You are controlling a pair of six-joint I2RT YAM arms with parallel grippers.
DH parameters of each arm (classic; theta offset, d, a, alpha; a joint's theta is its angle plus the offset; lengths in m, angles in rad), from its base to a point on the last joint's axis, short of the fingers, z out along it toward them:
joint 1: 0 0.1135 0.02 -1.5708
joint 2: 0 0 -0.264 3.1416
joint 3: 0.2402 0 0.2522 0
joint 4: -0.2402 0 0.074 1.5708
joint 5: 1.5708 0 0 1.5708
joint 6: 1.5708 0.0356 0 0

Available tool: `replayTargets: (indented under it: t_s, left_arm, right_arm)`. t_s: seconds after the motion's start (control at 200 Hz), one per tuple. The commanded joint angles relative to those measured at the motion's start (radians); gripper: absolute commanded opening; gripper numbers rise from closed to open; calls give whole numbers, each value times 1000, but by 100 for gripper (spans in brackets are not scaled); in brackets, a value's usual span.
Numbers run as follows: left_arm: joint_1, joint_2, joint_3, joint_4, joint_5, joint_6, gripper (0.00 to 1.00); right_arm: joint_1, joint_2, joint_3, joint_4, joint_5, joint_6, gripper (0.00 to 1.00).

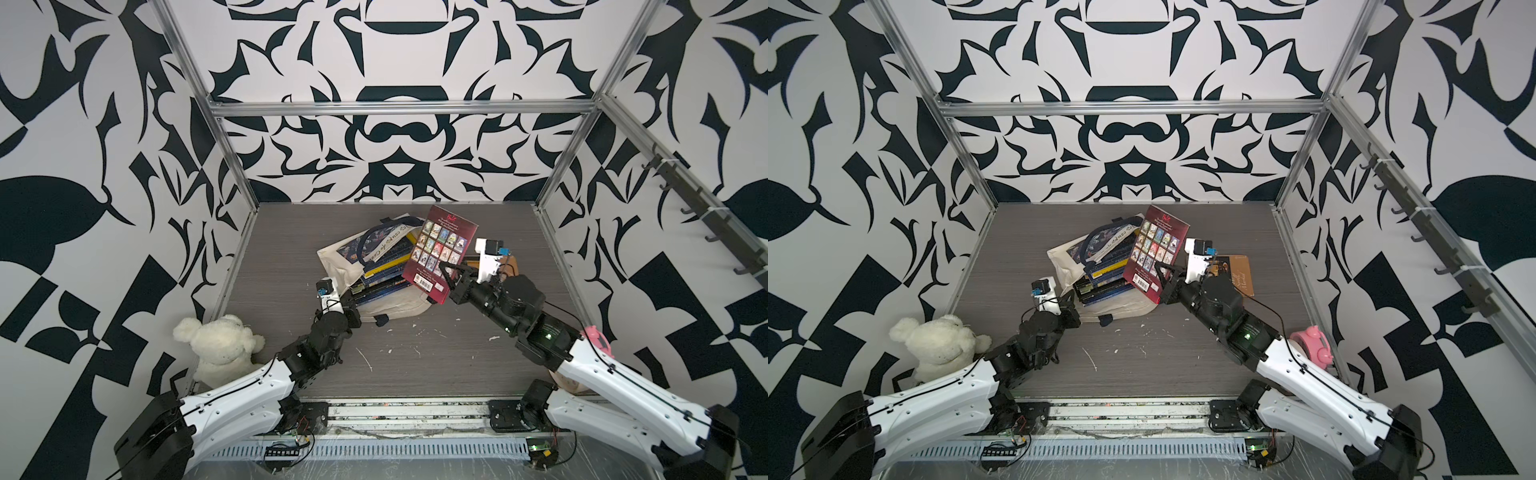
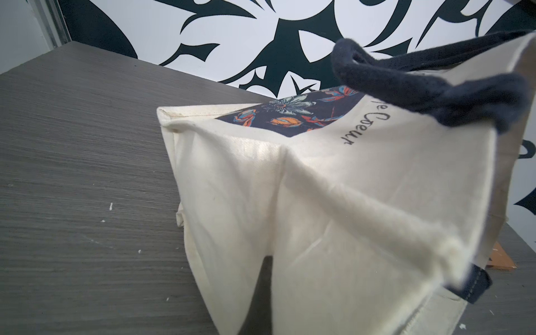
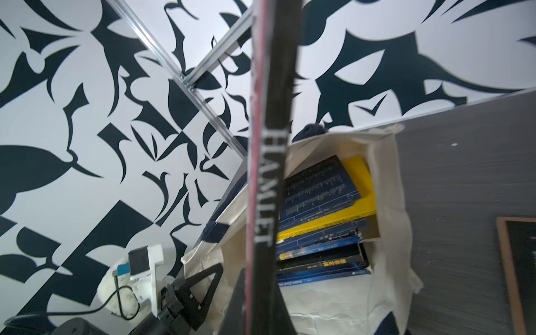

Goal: Take out the books from the canvas bag
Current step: Pick up the book from the canvas bag, then place the book on the book.

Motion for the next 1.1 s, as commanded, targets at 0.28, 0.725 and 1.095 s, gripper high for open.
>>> replayTargets:
  t_s: [0.28, 0.725, 1.095]
  left_arm:
    - [1, -26, -12, 69, -5, 18, 0]
    - [2, -34, -15, 67, -8, 9, 0]
    - [2, -44, -15, 60, -13, 6, 0]
  right_arm:
    - [-14, -278, -143, 3, 528, 51, 0]
    - [-174, -215, -338, 105, 588, 290, 0]
    - [-400, 147, -380, 341, 343, 509, 0]
